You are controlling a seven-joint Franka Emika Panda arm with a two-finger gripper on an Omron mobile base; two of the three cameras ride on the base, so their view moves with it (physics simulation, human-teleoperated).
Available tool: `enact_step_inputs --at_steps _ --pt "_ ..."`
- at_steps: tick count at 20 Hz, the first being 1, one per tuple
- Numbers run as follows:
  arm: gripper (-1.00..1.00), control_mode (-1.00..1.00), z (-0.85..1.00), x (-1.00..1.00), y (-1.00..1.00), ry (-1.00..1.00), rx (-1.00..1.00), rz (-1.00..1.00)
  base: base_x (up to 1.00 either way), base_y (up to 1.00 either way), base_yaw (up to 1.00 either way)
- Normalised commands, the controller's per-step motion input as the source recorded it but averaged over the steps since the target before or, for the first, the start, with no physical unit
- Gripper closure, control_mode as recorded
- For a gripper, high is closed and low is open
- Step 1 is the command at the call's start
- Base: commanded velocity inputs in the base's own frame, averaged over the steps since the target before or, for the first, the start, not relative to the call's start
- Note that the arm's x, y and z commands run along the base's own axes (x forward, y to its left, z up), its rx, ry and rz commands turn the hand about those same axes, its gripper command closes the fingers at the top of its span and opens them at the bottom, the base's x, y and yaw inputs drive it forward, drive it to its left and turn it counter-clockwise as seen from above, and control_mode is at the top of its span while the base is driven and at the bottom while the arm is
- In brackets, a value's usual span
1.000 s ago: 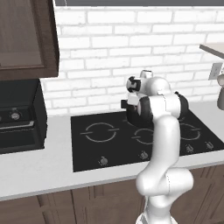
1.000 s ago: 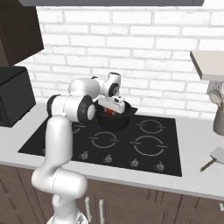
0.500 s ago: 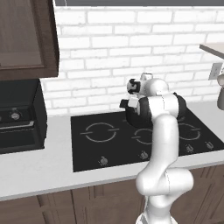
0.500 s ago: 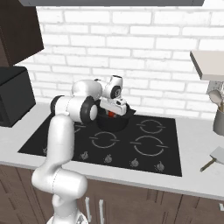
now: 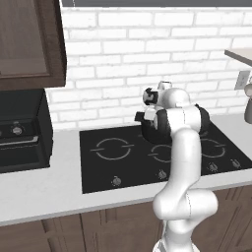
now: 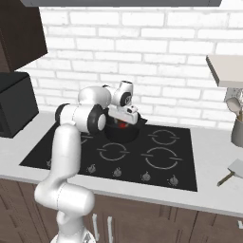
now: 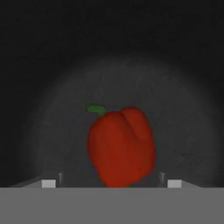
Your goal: Put the lime and bell pepper in the pot. Retrieve the spatula and lightly stir the vegetables in the pot.
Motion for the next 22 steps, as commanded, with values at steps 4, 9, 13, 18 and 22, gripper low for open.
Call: enact_step_inputs --at_steps 4,9,13,18,22 --pt "-1.00 -1.00 0.23 0.00 0.00 -0.16 0.02 0.03 0.00 0.00 0.00" --pt "-1.00 -1.00 0.79 -0.02 -0.01 -0.21 0.02 0.01 0.00 0.00 0.00" --pt "-1.00 -1.00 0.98 -0.34 -0.23 -0.13 -0.02 0.00 0.00 0.00 0.00" --pt "-1.00 -1.00 0.65 -0.77 -0.64 -0.01 -0.04 0.00 0.00 0.00 0.00" --pt "-1.00 -1.00 0.24 -1.00 -0.81 0.00 -0.02 -0.03 0.00 0.00 0.00"
